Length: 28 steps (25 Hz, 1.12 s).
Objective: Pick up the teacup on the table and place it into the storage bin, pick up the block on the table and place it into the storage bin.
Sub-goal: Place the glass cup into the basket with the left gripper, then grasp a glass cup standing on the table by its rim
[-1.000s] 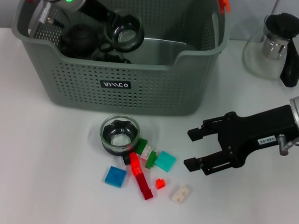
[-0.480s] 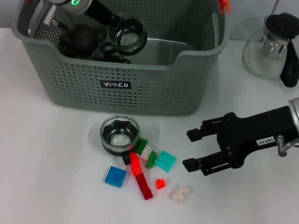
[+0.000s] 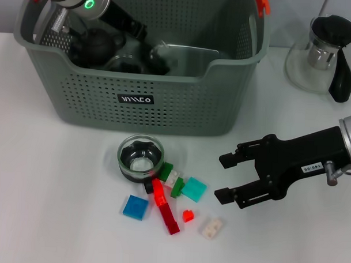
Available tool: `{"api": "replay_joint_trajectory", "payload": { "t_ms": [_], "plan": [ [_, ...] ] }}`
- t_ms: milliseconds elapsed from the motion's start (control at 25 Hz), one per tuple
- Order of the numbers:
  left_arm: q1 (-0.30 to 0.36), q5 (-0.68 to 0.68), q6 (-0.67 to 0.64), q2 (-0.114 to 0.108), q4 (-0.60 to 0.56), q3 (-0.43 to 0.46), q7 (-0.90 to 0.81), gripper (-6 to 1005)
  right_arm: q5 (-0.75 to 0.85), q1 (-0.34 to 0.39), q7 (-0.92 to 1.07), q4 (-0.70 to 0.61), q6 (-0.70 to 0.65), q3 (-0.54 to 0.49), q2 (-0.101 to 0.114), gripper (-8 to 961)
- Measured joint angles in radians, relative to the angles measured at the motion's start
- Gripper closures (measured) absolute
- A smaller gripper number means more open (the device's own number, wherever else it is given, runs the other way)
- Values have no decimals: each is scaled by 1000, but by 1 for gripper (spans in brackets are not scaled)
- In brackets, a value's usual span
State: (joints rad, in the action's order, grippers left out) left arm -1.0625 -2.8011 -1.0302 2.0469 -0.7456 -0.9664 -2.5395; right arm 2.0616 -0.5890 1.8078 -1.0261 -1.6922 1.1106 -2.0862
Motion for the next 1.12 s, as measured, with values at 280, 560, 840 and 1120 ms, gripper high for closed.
{"api": "replay_joint_trajectory", "payload": {
  "t_ms": [280, 560, 840, 1120],
  "plan": [
    [6, 2, -8, 1, -13, 1, 1, 604, 0, 2, 1, 0, -1, 0, 0, 131],
    [40, 15, -116, 0, -179, 22, 1, 447, 0, 3, 1, 0, -1, -2, 4, 129],
    [136, 211, -393, -12, -465, 48, 51, 219, 0, 1, 1, 0, -3, -28, 10, 131],
    [239, 472, -756, -12, -684, 140, 142, 191, 0, 5, -7, 3, 1, -50, 12, 130]
  ]
}}
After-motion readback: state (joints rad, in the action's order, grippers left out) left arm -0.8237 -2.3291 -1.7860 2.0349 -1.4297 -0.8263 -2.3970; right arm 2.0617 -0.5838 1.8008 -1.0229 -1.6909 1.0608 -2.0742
